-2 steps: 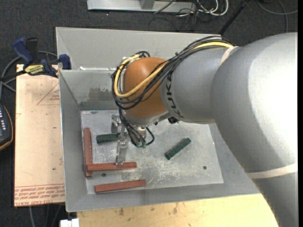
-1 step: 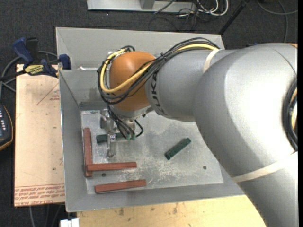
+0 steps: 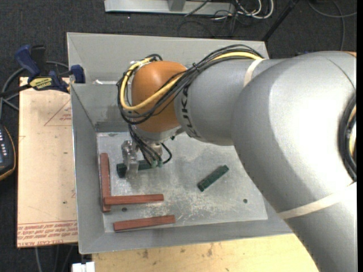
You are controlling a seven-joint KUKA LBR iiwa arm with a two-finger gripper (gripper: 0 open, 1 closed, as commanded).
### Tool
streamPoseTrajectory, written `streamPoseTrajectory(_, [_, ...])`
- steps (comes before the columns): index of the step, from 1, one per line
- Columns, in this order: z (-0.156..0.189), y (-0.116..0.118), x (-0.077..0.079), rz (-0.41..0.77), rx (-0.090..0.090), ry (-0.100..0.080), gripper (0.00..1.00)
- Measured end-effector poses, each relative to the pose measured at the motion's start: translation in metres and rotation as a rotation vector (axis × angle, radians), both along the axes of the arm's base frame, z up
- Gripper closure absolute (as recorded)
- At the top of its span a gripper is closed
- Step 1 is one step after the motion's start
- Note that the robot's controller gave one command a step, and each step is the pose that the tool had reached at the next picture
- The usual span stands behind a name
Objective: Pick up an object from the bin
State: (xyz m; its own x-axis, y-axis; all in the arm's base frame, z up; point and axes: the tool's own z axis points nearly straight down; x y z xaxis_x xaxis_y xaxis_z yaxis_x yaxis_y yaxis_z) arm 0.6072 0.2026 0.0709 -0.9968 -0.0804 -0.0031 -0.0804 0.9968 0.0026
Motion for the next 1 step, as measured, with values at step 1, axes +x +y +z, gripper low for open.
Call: streamPoseTrajectory(1, [0.1835, -0.0333, 0.0249, -0.003, 0.000, -0.010, 1.00])
